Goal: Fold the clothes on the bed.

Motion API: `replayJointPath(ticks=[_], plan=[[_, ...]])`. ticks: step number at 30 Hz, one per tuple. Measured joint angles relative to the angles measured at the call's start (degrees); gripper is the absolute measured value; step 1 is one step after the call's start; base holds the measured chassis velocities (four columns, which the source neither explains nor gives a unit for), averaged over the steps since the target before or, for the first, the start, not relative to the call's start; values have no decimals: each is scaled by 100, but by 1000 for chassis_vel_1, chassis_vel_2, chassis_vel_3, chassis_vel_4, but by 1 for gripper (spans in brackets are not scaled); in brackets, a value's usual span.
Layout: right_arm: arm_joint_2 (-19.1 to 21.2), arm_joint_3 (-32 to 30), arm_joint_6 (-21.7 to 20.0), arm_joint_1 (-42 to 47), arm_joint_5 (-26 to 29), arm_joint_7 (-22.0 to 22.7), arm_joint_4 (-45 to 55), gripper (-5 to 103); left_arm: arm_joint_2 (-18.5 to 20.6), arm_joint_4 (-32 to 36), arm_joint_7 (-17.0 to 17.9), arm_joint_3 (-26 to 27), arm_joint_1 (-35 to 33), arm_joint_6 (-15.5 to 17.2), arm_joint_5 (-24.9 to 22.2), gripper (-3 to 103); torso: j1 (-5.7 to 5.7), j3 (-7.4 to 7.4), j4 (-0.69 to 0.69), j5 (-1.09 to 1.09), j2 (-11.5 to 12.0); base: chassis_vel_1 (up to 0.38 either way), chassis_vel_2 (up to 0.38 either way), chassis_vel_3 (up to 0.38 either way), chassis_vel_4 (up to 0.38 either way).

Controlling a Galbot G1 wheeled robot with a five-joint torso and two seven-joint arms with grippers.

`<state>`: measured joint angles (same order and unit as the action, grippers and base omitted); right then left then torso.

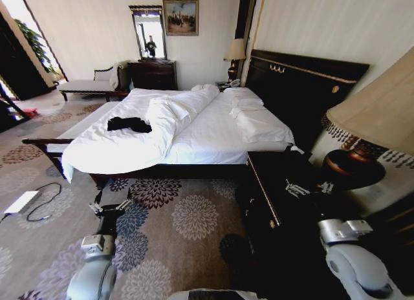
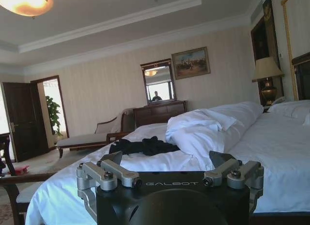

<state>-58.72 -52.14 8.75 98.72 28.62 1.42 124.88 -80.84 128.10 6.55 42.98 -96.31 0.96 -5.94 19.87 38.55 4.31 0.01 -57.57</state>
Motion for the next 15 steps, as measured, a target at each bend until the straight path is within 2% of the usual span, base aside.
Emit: replayJointPath(ticks=[5,9,15], plan=[[-44,-7,93,18,-39,-69,-21,100,58,42,-72,35,28,42,-198,100,0,0,1,0,0,0,0,0,0],[-92,5,118,25,-73,-77,-23,100,64,66,170,24,9,264,-510,100,0,0,0,-1,0,0,0,0,0],[-126,5,135,34,-129,-80,-23,100,67,75,360,30,-5,141,-581,100,0,0,0,-1,0,0,0,0,0]])
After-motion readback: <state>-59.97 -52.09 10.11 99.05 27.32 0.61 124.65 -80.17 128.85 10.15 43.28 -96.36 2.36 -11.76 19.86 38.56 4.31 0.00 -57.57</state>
